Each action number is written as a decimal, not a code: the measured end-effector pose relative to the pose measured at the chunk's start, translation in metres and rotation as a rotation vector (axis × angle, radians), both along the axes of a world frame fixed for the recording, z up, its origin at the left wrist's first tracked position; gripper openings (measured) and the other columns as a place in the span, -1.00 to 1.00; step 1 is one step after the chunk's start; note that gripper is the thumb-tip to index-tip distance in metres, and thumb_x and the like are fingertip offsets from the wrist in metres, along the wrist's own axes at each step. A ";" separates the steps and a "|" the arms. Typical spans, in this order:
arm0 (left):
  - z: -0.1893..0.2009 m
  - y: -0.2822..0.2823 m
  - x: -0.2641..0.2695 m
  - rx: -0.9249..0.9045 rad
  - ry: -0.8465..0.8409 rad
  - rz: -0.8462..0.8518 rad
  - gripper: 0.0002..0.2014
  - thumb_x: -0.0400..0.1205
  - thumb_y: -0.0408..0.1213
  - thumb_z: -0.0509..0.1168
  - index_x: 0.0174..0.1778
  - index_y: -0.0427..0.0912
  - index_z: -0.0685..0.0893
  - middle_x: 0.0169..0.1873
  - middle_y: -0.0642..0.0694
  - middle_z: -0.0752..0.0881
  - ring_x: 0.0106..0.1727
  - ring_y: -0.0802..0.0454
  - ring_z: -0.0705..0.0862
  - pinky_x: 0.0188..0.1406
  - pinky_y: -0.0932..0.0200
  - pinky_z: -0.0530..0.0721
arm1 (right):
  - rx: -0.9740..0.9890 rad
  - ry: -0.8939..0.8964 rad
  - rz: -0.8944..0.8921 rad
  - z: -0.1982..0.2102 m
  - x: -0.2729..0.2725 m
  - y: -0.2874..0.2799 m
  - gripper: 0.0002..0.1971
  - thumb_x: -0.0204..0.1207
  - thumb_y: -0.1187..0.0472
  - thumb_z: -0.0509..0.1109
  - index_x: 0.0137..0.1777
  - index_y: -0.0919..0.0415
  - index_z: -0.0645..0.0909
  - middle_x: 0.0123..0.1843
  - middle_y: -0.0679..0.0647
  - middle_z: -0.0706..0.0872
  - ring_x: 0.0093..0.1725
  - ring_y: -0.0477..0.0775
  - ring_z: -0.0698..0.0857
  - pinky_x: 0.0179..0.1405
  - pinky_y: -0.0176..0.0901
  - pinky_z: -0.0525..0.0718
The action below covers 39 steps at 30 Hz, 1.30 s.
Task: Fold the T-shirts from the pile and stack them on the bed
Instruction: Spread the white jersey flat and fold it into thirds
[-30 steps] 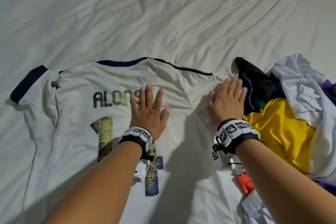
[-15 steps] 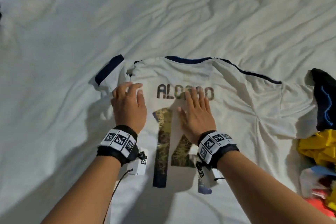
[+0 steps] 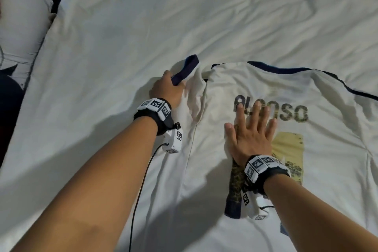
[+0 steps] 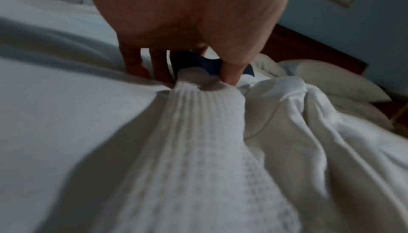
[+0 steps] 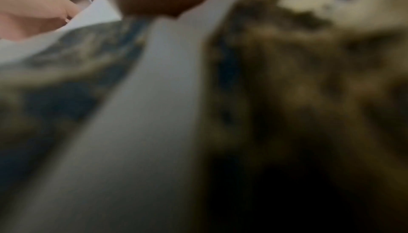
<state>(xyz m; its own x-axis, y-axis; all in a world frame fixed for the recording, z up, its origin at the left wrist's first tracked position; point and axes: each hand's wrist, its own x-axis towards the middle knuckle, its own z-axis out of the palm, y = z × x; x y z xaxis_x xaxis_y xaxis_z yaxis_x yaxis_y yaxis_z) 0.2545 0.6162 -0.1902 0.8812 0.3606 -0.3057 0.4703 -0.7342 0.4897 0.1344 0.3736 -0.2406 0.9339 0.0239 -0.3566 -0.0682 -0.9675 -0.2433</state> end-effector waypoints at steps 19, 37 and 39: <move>0.000 0.068 -0.081 -0.166 -0.169 0.460 -0.57 0.68 0.15 0.26 -0.07 -0.20 0.72 -0.11 -0.19 0.78 -0.02 -0.28 0.73 0.00 -0.16 0.74 | -0.033 -0.003 -0.026 -0.001 0.000 0.004 -0.28 0.71 -0.38 -0.35 0.77 -0.11 -0.41 0.76 0.17 -0.48 0.69 0.18 -0.59 0.68 0.36 -0.43; -0.026 0.044 -0.056 0.551 0.072 -0.981 -0.31 0.76 0.33 -0.30 0.79 0.19 -0.26 0.80 -0.07 -0.28 0.80 -0.12 -0.28 0.75 -0.35 -0.18 | -0.055 -0.024 -0.038 -0.006 -0.001 0.004 -0.28 0.70 -0.38 -0.38 0.76 -0.12 -0.44 0.76 0.15 -0.51 0.68 0.16 -0.60 0.68 0.36 -0.41; -0.026 0.064 -0.048 0.596 0.162 -0.804 -0.30 0.75 0.34 -0.37 0.77 0.14 -0.36 0.77 -0.07 -0.38 0.78 -0.12 -0.37 0.73 -0.36 -0.28 | -0.058 -0.026 -0.032 -0.006 -0.001 0.004 -0.29 0.70 -0.38 -0.39 0.75 -0.12 -0.45 0.76 0.15 -0.51 0.68 0.17 -0.60 0.69 0.37 -0.40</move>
